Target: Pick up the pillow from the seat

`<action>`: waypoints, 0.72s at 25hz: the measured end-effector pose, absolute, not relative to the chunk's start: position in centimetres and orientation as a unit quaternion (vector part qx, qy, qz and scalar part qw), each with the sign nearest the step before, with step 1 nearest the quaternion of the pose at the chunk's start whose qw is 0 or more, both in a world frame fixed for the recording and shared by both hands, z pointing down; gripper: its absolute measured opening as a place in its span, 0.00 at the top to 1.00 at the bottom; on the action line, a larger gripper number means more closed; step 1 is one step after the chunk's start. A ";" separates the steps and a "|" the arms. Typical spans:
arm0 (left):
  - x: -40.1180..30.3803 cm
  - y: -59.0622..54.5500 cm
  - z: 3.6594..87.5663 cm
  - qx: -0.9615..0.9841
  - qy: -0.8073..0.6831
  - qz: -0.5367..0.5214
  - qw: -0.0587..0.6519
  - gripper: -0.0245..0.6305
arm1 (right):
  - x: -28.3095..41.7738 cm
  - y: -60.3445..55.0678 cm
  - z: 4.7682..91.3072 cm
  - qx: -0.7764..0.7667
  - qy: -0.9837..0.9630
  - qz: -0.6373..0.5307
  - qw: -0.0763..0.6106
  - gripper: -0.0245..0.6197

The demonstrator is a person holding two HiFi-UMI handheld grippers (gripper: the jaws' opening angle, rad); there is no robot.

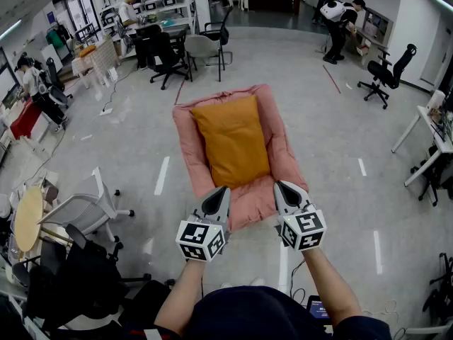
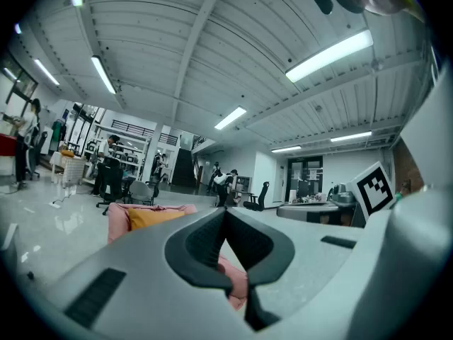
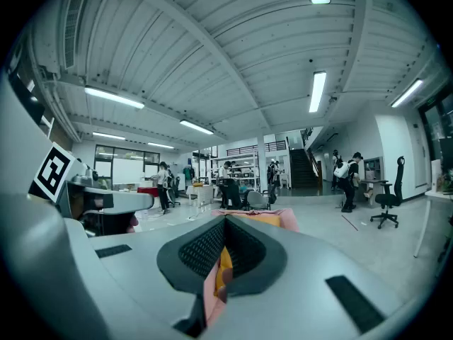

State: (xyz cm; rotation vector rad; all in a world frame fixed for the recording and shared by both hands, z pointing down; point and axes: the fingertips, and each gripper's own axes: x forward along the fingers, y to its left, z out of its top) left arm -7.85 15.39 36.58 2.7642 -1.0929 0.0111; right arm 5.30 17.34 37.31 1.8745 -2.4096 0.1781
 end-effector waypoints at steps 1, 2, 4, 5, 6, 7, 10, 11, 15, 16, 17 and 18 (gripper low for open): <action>-7.9 15.4 36.7 0.926 -0.368 0.000 0.089 0.96 | 5.4 17.4 37.4 0.612 -0.788 0.058 0.042 0.94; -7.9 15.4 36.7 0.925 -0.369 -0.003 0.092 0.96 | 5.5 17.4 37.5 0.611 -0.788 0.058 0.042 0.94; -7.7 15.4 36.7 0.924 -0.370 -0.006 0.096 0.96 | 5.7 17.4 37.5 0.610 -0.789 0.059 0.039 0.94; -7.6 15.4 36.7 0.924 -0.370 -0.007 0.095 0.96 | 5.9 17.4 37.5 0.610 -0.789 0.060 0.034 0.94; -7.5 15.4 36.7 0.924 -0.371 -0.007 0.095 0.96 | 6.0 17.4 37.5 0.610 -0.789 0.062 0.028 0.94; -7.4 15.4 36.7 0.924 -0.371 -0.007 0.095 0.96 | 6.1 17.4 37.4 0.609 -0.790 0.063 0.023 0.94; -7.2 15.5 36.9 0.923 -0.373 -0.005 0.094 0.96 | 6.1 17.3 37.3 0.603 -0.795 0.067 0.015 0.94; -7.2 15.5 36.9 0.923 -0.374 -0.004 0.093 0.96 | 6.1 17.3 37.3 0.601 -0.796 0.069 0.013 0.94; -6.7 15.5 37.3 0.921 -0.378 -0.002 0.094 0.96 | 6.6 17.2 37.5 0.596 -0.800 0.074 0.008 0.94; -6.6 15.5 37.4 0.920 -0.379 -0.002 0.095 0.96 | 6.7 17.2 37.5 0.595 -0.800 0.075 0.007 0.94; -6.5 15.5 37.4 0.920 -0.381 -0.001 0.096 0.96 | 6.8 17.2 37.6 0.594 -0.801 0.075 0.008 0.94; -6.4 15.6 37.5 0.919 -0.381 -0.001 0.096 0.96 | 6.9 17.3 37.7 0.593 -0.802 0.075 0.009 0.94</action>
